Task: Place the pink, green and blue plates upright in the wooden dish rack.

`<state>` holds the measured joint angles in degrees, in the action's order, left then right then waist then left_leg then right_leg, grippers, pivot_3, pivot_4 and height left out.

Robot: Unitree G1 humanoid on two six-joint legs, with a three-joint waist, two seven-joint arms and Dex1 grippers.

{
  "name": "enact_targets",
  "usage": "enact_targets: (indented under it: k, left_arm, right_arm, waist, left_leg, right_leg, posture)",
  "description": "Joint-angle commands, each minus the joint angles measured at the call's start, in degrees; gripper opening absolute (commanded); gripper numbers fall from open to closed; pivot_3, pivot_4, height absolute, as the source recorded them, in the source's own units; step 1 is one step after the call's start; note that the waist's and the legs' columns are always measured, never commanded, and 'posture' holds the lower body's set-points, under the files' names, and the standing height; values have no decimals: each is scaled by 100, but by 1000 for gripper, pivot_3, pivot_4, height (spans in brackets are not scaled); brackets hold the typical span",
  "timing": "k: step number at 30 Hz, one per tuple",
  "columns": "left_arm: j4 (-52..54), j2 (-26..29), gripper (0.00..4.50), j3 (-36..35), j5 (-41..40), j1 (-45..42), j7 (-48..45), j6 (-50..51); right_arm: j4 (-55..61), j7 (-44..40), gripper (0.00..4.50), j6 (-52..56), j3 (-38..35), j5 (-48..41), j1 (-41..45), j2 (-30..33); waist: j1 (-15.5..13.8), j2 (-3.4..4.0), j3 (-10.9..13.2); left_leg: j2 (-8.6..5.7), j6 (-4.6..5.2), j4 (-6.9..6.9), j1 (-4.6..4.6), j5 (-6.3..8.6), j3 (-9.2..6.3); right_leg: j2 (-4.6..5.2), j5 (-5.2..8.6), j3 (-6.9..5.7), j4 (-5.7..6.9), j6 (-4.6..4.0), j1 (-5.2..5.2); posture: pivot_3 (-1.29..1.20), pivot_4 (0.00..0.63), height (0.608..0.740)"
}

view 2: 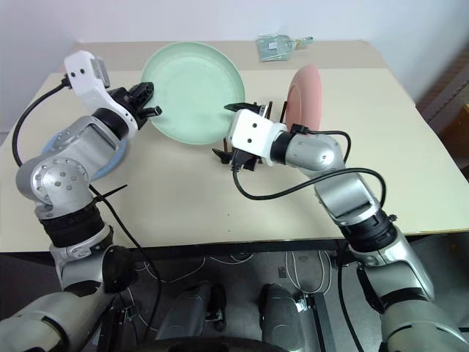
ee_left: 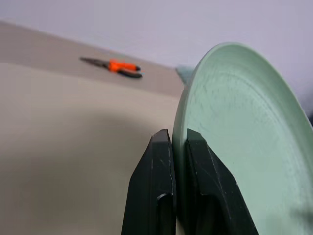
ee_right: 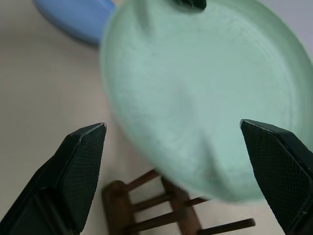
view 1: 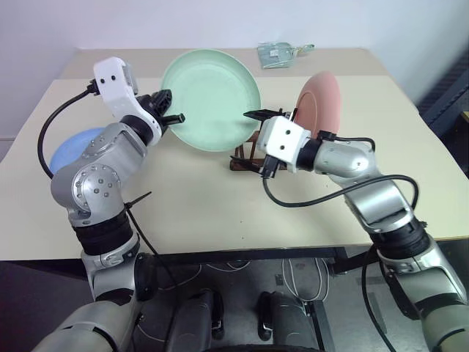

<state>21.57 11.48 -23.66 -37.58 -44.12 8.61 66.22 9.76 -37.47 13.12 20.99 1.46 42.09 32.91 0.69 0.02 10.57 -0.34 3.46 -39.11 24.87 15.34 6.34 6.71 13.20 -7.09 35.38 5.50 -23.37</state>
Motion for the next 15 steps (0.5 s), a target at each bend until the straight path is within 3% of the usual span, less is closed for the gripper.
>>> enact_targets:
  k: [1, 3, 10, 11, 15]
  left_arm:
    - [507, -134, 33, -245, -286, -181, 311, 366]
    - [561, -170, 0, -301, -343, -231, 384, 497]
    - [636, -184, 0, -366, -437, -257, 447, 744]
    - [614, -225, 0, -403, -494, -266, 412, 672]
    - [324, -395, 1539, -901, -586, -558, 573, 5]
  right_arm:
    - [-306, 14, 4245, -722, 150, 495, 214, -126]
    - [-511, 14, 3609, -1047, 193, 694, 268, -161]
    - [-806, 78, 154, -1601, 76, 1106, 266, -238]
    - [-791, 101, 27, -1628, 26, 1131, 254, -249]
    - [-702, 131, 0, -1681, -107, 1233, 208, -240]
  waist:
    - [2, 0, 0]
    - [-3, 0, 0]
    - [0, 0, 0]
    - [6, 0, 1]
    - [-13, 0, 1]
  left_leg:
    - [0, 0, 0, 0, 0, 0]
    - [0, 0, 0, 0, -1, -1]
    - [0, -1, 0, 0, -1, -2]
    - [0, -2, 0, 0, -1, -2]
    - [0, -2, 0, -2, -1, -4]
  right_leg:
    - [0, 0, 0, -1, 0, 0]
    - [-1, 0, 0, -1, 0, 1]
    - [-3, 0, -1, -2, 0, 2]
    - [-3, 0, -1, -2, 0, 2]
    - [-3, 0, -1, -3, 0, 5]
  posture:
    - [0, 150, 740]
    - [0, 150, 740]
    - [0, 150, 740]
    - [0, 150, 740]
    - [0, 150, 740]
